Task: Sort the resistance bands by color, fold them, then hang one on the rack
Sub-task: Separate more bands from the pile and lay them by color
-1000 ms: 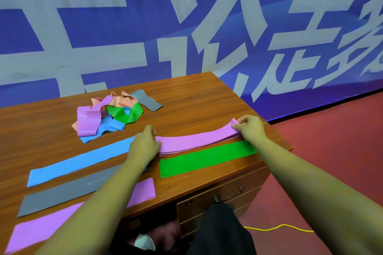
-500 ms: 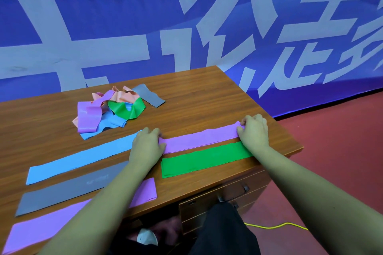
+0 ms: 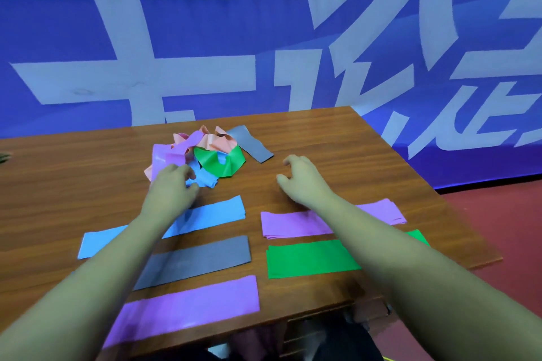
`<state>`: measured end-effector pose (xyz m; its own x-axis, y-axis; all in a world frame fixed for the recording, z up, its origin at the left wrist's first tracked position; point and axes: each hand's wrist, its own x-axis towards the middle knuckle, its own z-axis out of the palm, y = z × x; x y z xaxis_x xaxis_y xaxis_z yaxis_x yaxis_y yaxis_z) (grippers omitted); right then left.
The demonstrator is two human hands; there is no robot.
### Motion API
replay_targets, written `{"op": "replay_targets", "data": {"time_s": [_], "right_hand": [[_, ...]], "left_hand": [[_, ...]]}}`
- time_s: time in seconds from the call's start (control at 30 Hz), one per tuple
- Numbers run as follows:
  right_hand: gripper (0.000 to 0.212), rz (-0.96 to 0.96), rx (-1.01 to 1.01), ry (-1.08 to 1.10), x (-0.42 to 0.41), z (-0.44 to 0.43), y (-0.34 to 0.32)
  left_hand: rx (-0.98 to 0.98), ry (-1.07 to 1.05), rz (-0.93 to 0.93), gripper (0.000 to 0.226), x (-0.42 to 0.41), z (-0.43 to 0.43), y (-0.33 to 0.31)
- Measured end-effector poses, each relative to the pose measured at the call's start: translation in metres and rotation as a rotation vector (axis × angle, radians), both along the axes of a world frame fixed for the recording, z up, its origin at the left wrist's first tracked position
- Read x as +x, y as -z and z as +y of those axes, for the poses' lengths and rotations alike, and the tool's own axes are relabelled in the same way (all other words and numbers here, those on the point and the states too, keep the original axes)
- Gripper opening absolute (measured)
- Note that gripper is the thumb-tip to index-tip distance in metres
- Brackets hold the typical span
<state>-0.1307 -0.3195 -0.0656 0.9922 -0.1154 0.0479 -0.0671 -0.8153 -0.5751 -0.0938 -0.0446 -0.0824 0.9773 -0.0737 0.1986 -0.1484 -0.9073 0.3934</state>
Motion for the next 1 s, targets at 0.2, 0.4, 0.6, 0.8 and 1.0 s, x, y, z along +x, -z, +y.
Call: {"op": "replay_targets", "data": {"time_s": [0.2, 0.4, 0.6, 0.8, 1.0], "right_hand": [[0.053, 0.034, -0.009, -0.171, 0.051, 0.062, 0.013], [0.057, 0.071, -0.124, -0.286, 0.097, 0.094, 0.038], [0.023, -0.125, -0.108, -0.179, 0.110, 0.096, 0.043], [0.015, -0.395, 0.210, -0.184, 0.089, 0.101, -0.049], [0.020, -0.506, 0.448, -0.222, 0.059, 0.096, -0.135]], "left_hand": [[0.000, 0.009, 0.030, 0.028, 0.028, 0.030, 0.014], [0.047, 0.127, 0.131, 0.037, 0.045, 0.044, 0.035], [0.015, 0.119, 0.075, 0.036, 0.047, 0.050, 0.047], [-0.004, 0.070, -0.004, 0.028, 0.037, 0.044, 0.029], [-0.442, 0.092, -0.183, 0.036, 0.013, 0.021, -0.036]]}}
